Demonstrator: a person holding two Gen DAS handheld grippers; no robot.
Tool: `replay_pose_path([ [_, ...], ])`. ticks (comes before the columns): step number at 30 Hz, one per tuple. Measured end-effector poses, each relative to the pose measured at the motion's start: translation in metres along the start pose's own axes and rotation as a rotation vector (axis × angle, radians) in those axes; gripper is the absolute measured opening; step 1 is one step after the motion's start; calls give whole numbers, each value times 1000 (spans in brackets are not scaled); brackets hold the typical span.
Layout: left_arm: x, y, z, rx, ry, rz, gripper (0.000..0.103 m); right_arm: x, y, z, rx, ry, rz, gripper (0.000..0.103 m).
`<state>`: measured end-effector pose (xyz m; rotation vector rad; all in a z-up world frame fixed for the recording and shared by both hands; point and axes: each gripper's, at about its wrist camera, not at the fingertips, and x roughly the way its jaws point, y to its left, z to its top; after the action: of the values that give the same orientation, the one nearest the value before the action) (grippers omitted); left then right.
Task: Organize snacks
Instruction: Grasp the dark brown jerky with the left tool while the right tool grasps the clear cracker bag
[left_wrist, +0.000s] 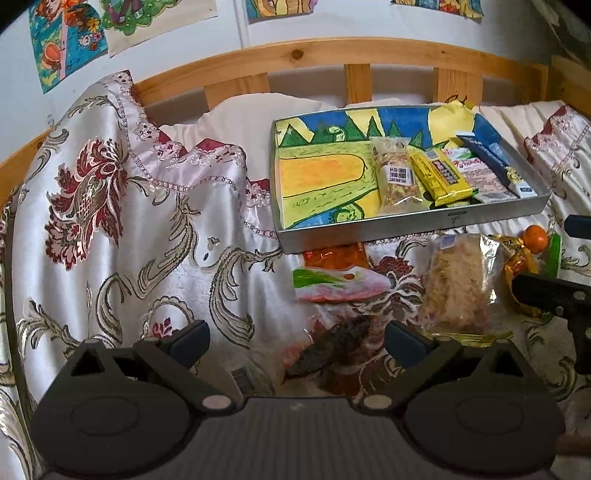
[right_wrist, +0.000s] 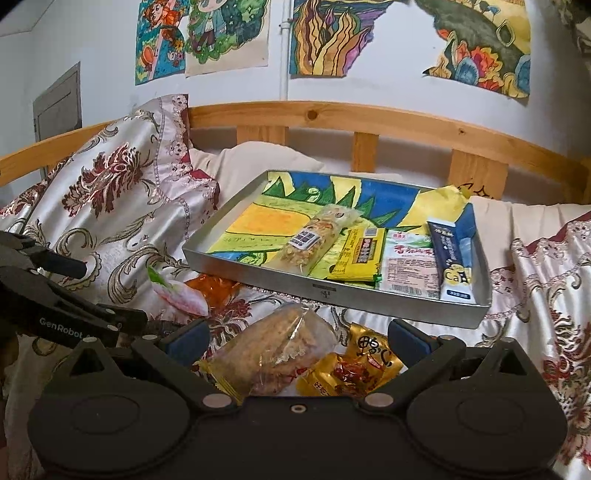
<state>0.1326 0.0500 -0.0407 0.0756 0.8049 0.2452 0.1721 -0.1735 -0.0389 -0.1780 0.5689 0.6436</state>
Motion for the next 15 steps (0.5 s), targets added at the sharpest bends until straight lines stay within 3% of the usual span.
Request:
replay_pose_path([
  [15,15,-7,3,70,20,23,102,19,-8,-9,32,91,110,102],
])
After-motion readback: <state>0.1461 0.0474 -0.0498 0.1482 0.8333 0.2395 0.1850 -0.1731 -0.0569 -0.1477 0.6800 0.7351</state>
